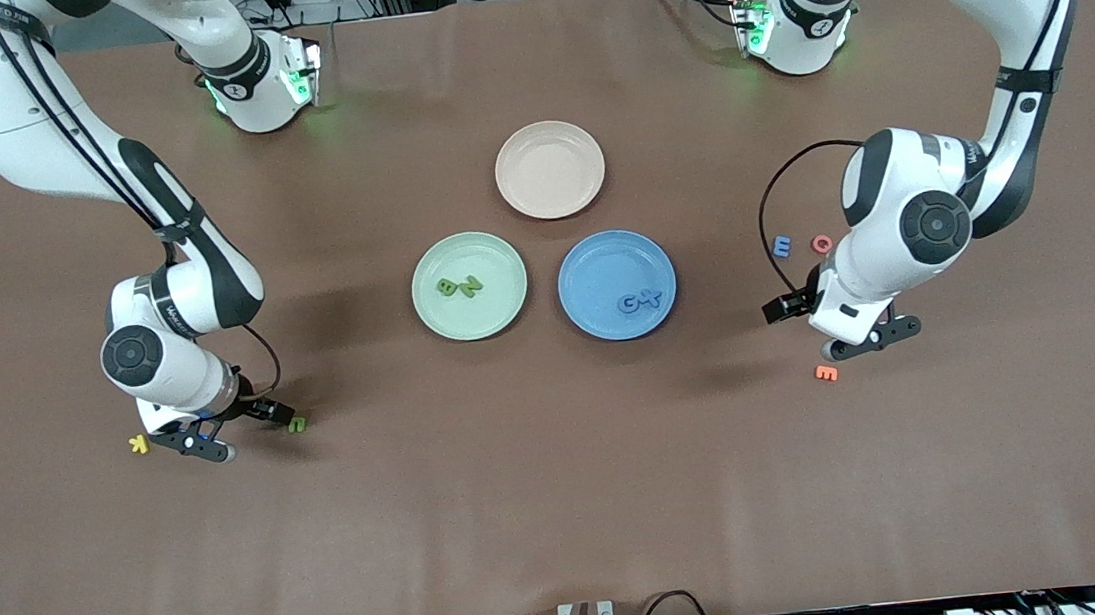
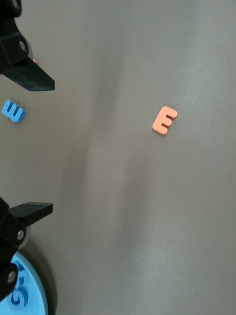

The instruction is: Sort letters by color into matching plates

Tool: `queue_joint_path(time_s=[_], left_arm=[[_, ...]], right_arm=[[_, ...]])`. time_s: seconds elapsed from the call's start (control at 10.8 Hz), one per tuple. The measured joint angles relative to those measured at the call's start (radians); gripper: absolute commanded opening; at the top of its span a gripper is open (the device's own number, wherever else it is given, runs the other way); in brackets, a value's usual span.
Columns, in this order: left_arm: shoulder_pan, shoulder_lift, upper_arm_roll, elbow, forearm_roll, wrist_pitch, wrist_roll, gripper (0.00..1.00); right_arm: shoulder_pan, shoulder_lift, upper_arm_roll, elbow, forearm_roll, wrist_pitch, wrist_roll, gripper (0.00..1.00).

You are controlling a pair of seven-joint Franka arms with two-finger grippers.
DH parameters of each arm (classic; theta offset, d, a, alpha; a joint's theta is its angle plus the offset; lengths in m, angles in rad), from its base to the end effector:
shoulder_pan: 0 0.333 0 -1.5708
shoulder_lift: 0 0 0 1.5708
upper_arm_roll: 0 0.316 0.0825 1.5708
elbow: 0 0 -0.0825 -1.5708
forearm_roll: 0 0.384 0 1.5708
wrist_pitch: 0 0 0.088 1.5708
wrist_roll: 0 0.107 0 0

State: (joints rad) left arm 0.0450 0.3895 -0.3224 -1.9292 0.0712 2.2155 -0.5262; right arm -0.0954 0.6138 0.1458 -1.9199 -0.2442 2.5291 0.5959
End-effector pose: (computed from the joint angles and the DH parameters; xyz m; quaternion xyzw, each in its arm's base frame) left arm 0.5909 -0.1569 0.2891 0.9925 0.1102 -0.0504 0.0146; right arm 0.6240 0.0311 0.1720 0.9823 -0.1850 0.0128 0.0257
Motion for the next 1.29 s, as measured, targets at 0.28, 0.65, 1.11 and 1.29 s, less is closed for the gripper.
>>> queue_joint_path(time_s=[0.28, 0.65, 1.11, 1.29], left_arm=[[0.05, -0.009, -0.003, -0.024, 0.066, 0.0, 0.012, 1.0], [0.15, -0.011, -0.004, -0.039, 0.083, 0.0, 0.025, 1.0], [0.234, -0.056, 0.007, -0.093, 0.085, 0.0, 0.12, 1.0], [0.244, -0.063, 0.026, -0.109, 0.085, 0.0, 0.141, 1.0]], right_arm=[[0.0, 0.0, 0.0, 0.0, -0.006, 0.002, 0.0, 1.0], [0.0, 0.0, 0.001, 0.0, -0.01, 0.003, 0.0, 1.0], [0.0, 0.002, 0.002, 0.001, -0.012, 0.007, 0.0, 1.0], [0.0, 0.011, 0.0, 0.001, -0.012, 0.035, 0.0, 1.0]])
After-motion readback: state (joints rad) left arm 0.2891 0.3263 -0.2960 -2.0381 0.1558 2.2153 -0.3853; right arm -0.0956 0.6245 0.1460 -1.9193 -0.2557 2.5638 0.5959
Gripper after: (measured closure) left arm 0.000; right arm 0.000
